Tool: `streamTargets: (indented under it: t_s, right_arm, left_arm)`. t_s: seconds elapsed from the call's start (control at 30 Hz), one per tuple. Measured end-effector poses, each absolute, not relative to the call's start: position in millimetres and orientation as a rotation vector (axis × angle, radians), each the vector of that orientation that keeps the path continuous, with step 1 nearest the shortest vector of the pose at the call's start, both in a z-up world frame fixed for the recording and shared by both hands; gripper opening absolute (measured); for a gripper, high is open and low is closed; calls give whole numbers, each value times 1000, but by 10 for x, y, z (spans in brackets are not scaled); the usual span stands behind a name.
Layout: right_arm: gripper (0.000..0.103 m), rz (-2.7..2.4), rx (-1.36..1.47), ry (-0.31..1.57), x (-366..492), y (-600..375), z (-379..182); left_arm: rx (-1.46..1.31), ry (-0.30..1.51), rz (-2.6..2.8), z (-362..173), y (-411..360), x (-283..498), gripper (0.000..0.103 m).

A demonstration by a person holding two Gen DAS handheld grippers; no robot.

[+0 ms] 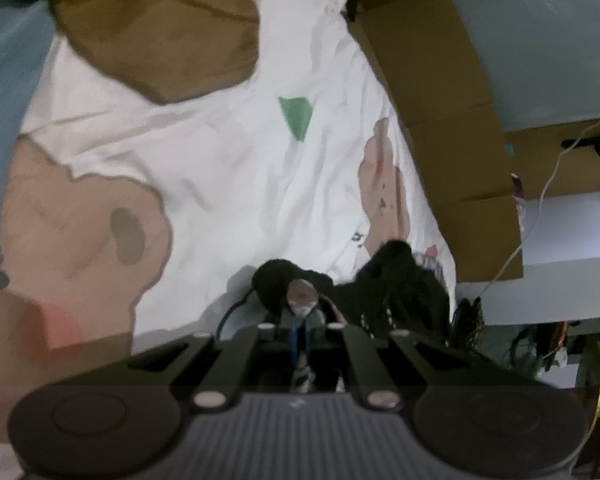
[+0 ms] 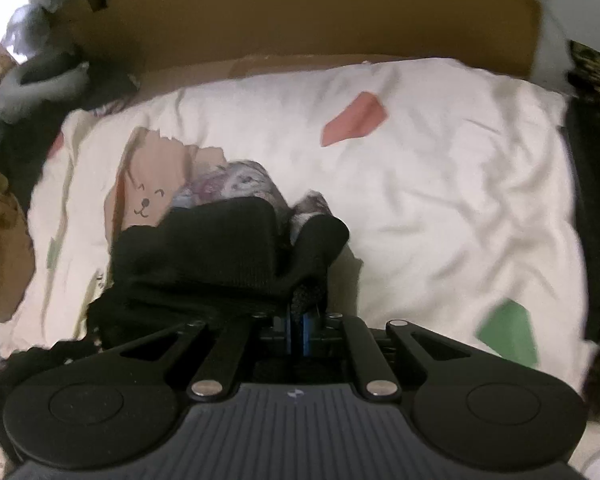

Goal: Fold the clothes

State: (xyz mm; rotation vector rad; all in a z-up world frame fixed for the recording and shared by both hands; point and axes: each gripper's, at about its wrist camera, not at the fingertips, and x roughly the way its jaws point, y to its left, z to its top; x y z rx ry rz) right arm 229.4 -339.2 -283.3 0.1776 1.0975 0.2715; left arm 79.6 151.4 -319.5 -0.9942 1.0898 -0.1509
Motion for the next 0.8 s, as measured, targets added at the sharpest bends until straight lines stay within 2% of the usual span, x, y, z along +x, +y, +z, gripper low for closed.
streamTargets:
  t_s: [0.23, 0.8]
  right_arm:
    - [3, 251, 220, 1101, 1881, -3779, -2612]
    - [2, 95, 465, 1135, 501, -4424, -2238]
  left_arm:
    - [-896, 1071, -212, -3030, 1341, 1068, 4]
    - [-537, 1180, -428, -2539, 560, 2037, 4]
